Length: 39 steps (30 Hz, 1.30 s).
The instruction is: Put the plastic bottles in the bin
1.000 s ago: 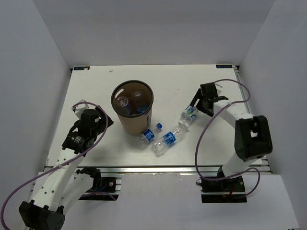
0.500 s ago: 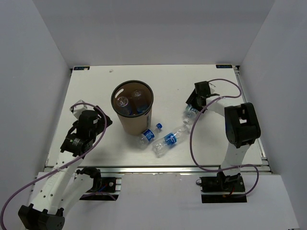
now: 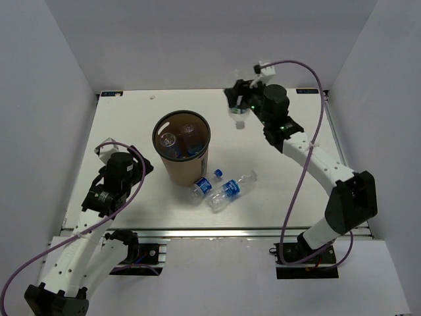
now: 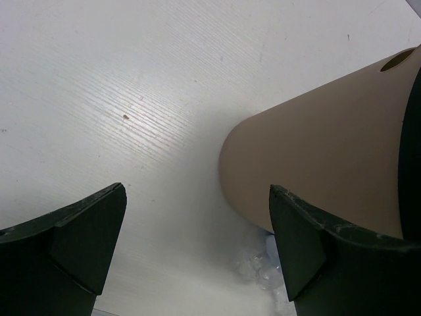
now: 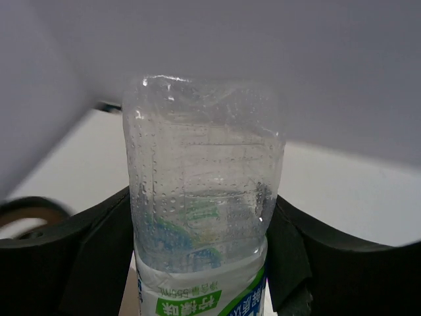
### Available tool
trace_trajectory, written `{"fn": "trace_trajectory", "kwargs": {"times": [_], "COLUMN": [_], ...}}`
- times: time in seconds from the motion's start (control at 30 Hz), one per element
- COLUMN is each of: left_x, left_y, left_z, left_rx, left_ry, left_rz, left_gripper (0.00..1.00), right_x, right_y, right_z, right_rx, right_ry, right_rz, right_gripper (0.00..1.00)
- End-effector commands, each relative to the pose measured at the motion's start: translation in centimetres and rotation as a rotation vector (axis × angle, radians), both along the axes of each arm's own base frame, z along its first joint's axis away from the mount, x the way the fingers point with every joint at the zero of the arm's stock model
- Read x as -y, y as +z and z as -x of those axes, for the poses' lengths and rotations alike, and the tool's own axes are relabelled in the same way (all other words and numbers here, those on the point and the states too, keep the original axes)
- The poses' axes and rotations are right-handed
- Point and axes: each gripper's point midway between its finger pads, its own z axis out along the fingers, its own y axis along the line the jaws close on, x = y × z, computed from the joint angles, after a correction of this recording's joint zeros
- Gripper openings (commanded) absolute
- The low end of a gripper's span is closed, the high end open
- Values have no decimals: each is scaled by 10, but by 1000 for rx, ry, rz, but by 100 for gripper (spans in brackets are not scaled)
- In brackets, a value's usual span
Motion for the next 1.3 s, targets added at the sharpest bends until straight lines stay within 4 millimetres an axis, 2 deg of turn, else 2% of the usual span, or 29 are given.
{"fn": "trace_trajectory", "kwargs": {"times": [0.0,0.03,0.07,0.1,0.13,0.23,0.27,0.33,0.37,0.4,0.43,0.47,0.57,0.63,0.87,0.9,0.97,1.0,1.1,1.13,1.17,1.2,1.23,1.27], "left_x": [-3,-3,-3,-3,-1,0,0,-2,-2,-2,-1,-2,-2,-2,0,-1,0,0,2,3,3,3,4,4], "left_y": [3,4,4,4,4,2,3,4,4,4,5,4,4,5,1,0,0,-1,-1,-1,-1,-3,-3,-4], "left_z": [2,2,2,1,1,1,2,2,3,3,3,4,5,4,3,3,4,4,4,3,4,4,4,4], "left_rx": [7,12,12,13,17,15,16,18,20,21,22,18,21,25,13,9,6,5,12,12,9,6,5,4], "left_ry": [13,13,11,10,5,-1,2,6,7,5,1,2,5,2,0,2,2,0,-11,-14,-16,-15,-16,-15], "left_rz": [-8,-5,-6,-3,1,5,7,4,5,5,6,5,8,8,9,9,9,9,17,18,18,20,22,23], "left_gripper": [98,98,98,98,98,98,98,98,98,98,98,98,98,98,98,98,98,98,98,98,98,98,98,98], "right_x": [-75,-96,-109,-119,-141,-179,-187,-202,-204,-206,-209,-210,-212,-209,-200,-194,-188,-179,-157,-150,-137,-119,-105,-74], "right_y": [130,141,157,162,153,146,143,122,122,109,106,104,96,102,136,144,140,151,151,148,124,118,101,64], "right_z": [60,74,85,89,91,96,100,109,114,117,120,121,126,130,137,140,142,149,159,158,145,139,134,120], "right_rx": [505,561,611,656,657,666,668,650,669,657,654,641,603,599,580,589,568,588,560,522,401,332,221,88], "right_ry": [293,347,397,421,466,544,561,593,596,604,611,612,648,655,657,646,637,627,589,563,477,392,313,136], "right_rz": [-23,-61,-81,-63,-60,-61,-62,-61,-74,-67,-65,-67,-52,-61,-43,-43,-33,-39,-29,-24,26,43,32,99], "right_gripper": [40,40,40,41,43,50,51,53,54,56,57,67,84,89,89,89,89,89,89,89,89,89,89,89]}}
